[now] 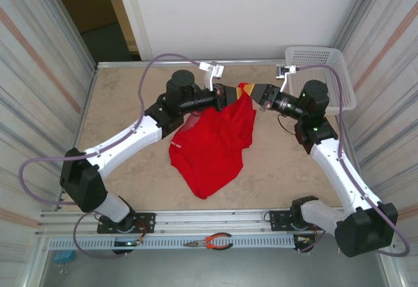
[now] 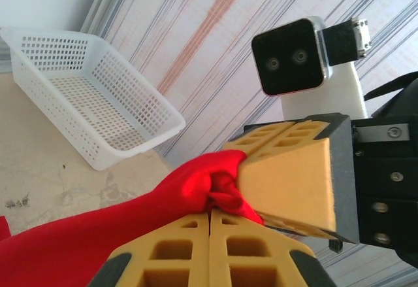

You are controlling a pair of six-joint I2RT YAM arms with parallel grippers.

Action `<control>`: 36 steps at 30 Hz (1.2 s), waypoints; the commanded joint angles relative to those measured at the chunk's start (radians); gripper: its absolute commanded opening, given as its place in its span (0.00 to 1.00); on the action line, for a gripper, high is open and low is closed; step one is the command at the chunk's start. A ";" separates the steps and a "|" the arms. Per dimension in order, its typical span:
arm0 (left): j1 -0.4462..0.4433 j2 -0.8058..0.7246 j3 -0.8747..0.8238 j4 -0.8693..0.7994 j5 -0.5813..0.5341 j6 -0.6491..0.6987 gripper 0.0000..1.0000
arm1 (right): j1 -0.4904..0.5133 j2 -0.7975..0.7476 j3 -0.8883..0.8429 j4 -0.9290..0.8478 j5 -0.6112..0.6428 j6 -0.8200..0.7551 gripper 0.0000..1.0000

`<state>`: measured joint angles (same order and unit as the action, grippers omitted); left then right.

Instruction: Fold the inside-out t-shirt

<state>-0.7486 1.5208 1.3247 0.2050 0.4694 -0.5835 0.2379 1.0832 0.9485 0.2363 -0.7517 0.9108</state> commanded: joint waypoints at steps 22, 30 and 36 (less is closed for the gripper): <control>0.022 -0.002 0.297 -0.273 -0.022 -0.256 0.00 | 0.199 -0.066 0.059 -0.306 0.344 -0.304 0.72; 0.009 0.022 0.320 -0.301 -0.026 -0.250 0.00 | 0.183 0.004 0.128 -0.325 0.369 -0.326 0.03; 0.061 0.011 0.284 -0.353 -0.074 -0.183 0.05 | 0.096 -0.054 0.044 -0.202 0.191 -0.260 0.00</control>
<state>-0.7204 1.5372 1.6077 -0.1268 0.4305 -0.8124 0.3721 1.0779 1.0222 -0.0586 -0.4576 0.6189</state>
